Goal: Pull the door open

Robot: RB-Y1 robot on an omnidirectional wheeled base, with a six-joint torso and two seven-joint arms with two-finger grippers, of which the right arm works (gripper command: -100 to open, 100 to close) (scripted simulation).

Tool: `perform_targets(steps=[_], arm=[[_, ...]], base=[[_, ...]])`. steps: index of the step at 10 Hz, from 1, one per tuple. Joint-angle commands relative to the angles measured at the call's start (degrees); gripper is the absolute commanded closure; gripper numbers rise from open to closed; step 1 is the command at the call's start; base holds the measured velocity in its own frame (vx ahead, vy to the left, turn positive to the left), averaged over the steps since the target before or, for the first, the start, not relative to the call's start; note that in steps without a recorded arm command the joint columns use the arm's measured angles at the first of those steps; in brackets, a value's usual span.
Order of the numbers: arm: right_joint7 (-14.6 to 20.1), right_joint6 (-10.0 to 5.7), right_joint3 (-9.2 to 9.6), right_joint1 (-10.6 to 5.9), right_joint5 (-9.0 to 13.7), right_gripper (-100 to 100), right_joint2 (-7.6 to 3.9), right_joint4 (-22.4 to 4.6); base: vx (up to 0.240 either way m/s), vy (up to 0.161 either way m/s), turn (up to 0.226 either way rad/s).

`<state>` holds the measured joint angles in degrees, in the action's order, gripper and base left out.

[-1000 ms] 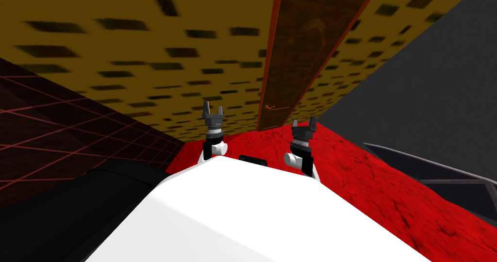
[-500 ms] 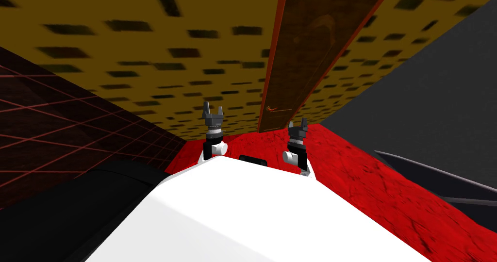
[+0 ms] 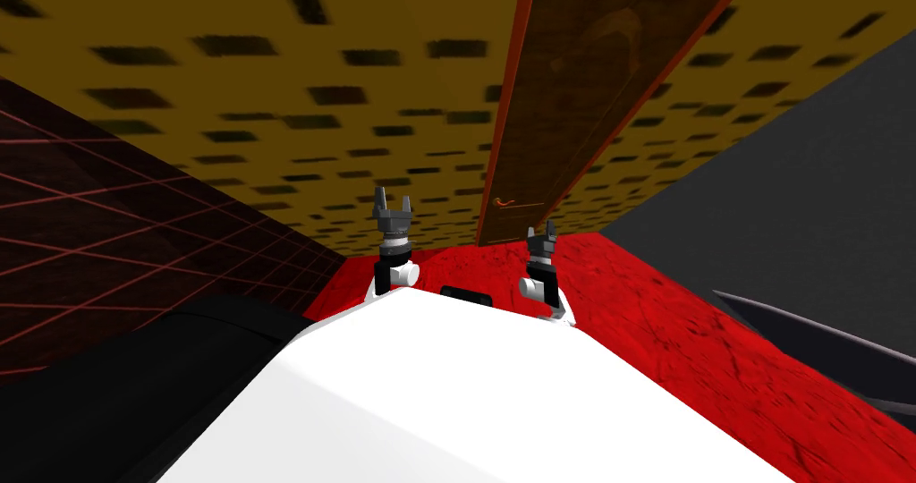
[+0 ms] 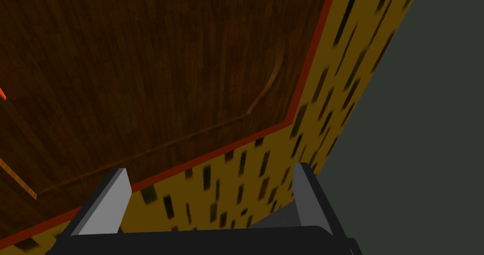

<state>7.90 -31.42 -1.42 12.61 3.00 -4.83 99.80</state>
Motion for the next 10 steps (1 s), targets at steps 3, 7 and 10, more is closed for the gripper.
perform_targets(steps=[3, 7, 10], arm=[[-0.20, -0.76, -0.26, -2.39, -0.47, -100, -0.59, -5.39], [-0.31, -1.70, -0.71, -5.38, -0.97, -100, -1.46, -11.52], [-0.38, -2.35, -1.02, -7.40, -1.31, -100, -2.03, -16.20]], base=[[0.056, -0.037, 0.075], [0.057, -0.045, 0.078], [0.068, -0.043, 0.073]])
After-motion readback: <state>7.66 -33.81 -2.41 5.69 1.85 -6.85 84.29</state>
